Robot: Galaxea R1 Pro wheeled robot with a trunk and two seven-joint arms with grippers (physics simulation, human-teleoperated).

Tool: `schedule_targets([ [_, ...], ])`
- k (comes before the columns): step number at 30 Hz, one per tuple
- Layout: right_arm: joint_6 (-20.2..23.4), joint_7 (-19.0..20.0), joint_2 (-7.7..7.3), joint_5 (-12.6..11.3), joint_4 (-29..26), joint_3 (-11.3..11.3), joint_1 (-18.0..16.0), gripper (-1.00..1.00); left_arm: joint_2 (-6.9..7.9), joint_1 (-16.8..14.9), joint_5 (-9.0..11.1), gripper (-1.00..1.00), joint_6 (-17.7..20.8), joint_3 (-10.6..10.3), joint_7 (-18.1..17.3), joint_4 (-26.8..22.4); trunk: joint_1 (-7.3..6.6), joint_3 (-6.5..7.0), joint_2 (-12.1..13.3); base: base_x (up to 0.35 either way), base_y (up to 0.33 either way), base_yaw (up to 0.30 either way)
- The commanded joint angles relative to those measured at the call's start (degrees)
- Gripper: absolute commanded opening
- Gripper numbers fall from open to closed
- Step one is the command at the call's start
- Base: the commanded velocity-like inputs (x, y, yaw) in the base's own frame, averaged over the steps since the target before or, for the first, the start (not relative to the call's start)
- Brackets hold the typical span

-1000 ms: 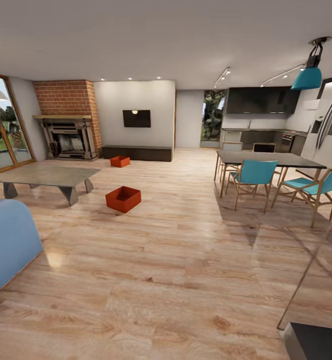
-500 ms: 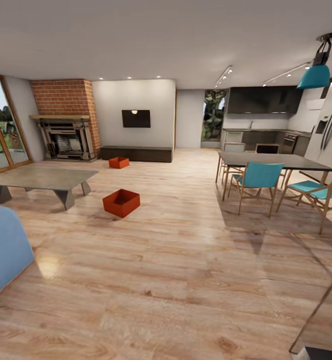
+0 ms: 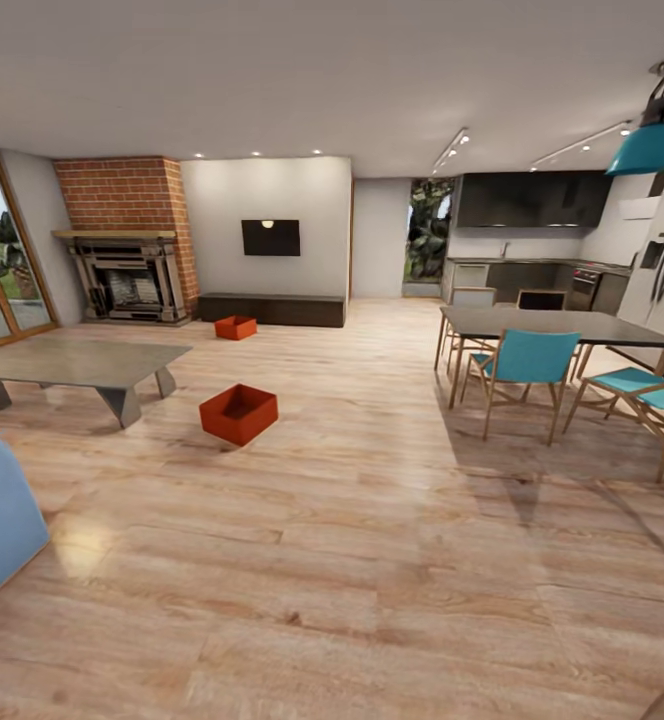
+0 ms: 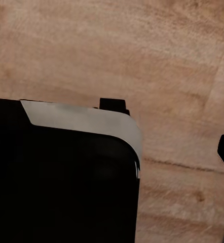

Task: Move the two storage containers from the living room to the garage. In the garage, place one container on the floor and stack the other container on top of it (either order is fine).

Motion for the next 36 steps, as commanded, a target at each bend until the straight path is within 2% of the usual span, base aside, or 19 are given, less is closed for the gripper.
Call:
schedule_targets([
  [1, -0.3, -0.2, 0.02, 0.1, 0.1, 0.1, -0.1, 1.0, -0.01, 0.0, 0.3, 1.0, -0.1, 0.0, 0.1, 0.0, 0.03, -0.06, 0.0, 0.321, 0.0, 0.0],
  [36, -0.2, -0.2, -0.04, 0.1, 0.1, 0.1, -0.1, 1.0, 0.05, 0.0, 0.3, 1.0, 0.0, 0.0, 0.1, -0.1, 0.03, -0.06, 0.0, 0.321, 0.0, 0.0],
])
